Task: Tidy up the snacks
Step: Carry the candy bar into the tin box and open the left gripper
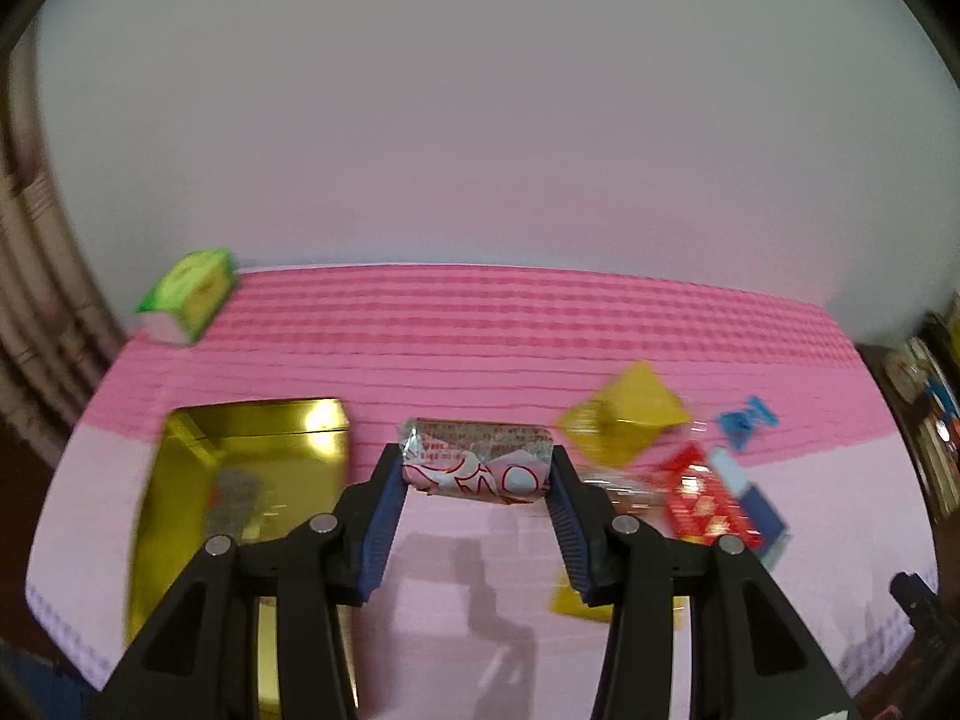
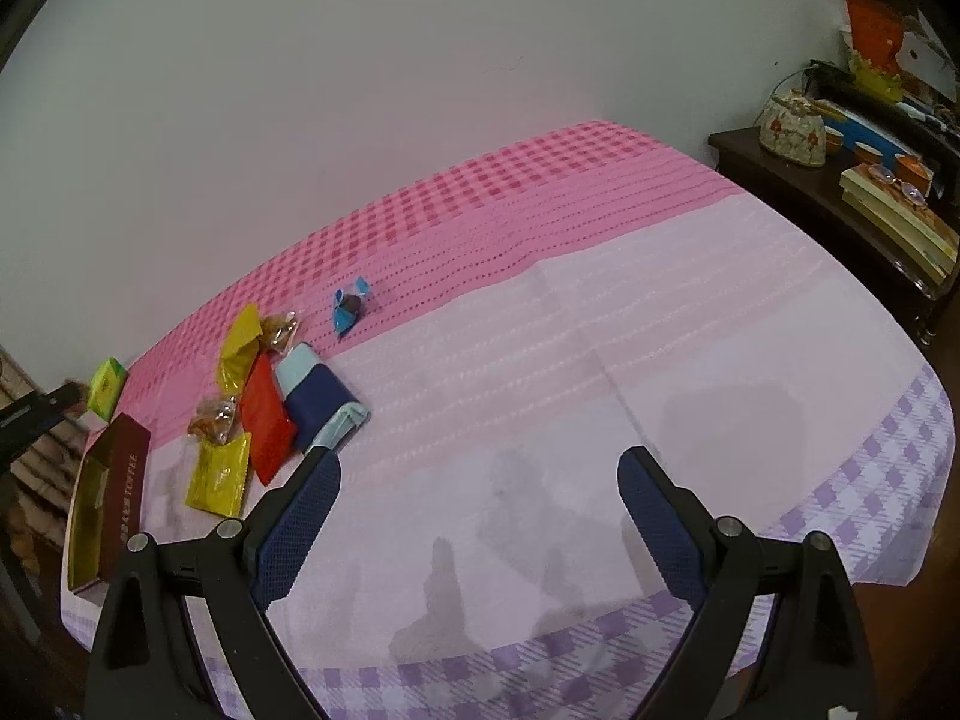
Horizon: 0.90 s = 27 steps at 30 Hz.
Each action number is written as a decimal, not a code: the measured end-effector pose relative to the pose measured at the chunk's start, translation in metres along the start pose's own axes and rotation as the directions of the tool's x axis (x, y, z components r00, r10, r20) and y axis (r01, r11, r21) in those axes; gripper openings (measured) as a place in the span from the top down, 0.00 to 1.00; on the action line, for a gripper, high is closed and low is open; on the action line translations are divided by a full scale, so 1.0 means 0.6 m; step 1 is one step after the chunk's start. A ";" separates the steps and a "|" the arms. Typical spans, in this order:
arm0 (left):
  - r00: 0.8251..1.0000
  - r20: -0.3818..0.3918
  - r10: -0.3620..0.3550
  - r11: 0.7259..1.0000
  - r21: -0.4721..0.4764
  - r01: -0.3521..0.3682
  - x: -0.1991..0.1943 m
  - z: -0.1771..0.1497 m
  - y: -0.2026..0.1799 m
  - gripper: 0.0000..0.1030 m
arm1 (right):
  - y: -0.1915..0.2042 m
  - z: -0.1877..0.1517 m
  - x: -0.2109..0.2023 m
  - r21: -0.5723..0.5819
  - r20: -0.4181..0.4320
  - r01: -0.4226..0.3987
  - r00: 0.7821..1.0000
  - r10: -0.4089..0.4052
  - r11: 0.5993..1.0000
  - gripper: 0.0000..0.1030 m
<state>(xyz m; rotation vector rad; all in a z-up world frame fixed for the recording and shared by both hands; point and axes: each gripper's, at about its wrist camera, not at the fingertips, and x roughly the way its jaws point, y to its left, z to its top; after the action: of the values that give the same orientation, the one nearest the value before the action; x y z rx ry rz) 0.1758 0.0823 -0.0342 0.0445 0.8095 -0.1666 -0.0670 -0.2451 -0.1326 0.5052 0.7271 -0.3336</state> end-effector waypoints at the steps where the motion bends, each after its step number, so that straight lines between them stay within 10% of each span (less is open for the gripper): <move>1: 1.000 0.000 0.011 1.000 -0.012 -0.011 0.001 -0.001 0.018 0.55 | 0.002 -0.001 0.001 -0.004 -0.002 0.000 1.000 0.000 1.000 0.10; 16: 0.991 -0.063 0.120 0.984 -0.127 -0.128 -0.012 -0.058 0.214 0.55 | 0.010 -0.008 0.012 -0.029 -0.023 0.000 1.000 -0.001 1.000 0.10; 27: 0.980 -0.156 0.125 0.979 -0.138 -0.147 0.011 -0.161 0.247 0.55 | 0.016 -0.013 0.015 -0.045 -0.037 -0.003 0.999 0.001 0.999 0.10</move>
<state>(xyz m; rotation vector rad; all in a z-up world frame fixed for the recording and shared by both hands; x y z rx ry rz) 0.1356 0.2372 -0.1089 -0.0295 0.9607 0.0278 -0.0609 -0.2340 -0.1408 0.4706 0.7685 -0.3060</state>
